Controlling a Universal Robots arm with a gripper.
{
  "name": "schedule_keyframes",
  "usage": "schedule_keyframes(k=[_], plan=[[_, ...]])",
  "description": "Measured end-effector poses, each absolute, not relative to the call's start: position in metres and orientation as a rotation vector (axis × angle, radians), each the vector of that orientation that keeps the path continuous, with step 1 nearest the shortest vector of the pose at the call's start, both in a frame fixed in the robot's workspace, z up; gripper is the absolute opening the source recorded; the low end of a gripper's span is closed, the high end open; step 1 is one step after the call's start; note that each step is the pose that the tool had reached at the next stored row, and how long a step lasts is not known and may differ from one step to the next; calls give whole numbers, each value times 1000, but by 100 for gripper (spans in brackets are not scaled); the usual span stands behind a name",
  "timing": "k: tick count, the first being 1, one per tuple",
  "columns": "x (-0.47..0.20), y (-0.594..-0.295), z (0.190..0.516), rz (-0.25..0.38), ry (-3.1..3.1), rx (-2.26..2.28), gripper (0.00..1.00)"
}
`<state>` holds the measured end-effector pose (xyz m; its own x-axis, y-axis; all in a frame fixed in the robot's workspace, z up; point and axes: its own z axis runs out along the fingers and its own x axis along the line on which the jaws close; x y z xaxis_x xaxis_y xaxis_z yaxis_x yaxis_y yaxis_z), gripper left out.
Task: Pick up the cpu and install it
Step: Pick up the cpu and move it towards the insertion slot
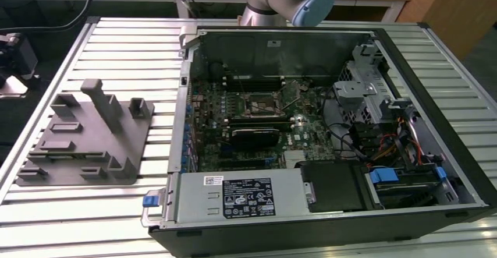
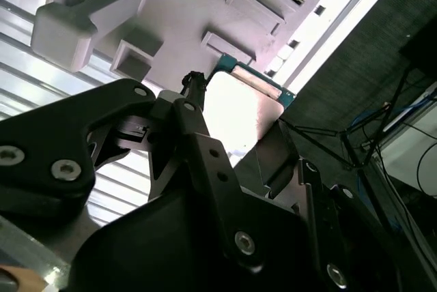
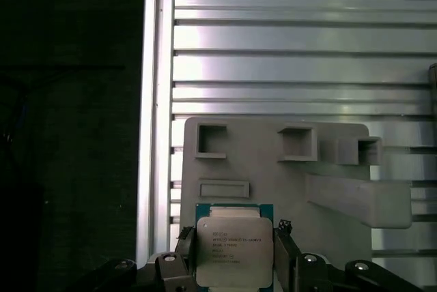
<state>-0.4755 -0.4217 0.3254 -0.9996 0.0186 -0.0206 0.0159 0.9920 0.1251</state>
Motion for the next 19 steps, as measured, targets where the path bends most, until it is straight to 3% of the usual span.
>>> schedule_keyframes(k=[19], plan=[[-475,-422,356,200,3108,26,54]])
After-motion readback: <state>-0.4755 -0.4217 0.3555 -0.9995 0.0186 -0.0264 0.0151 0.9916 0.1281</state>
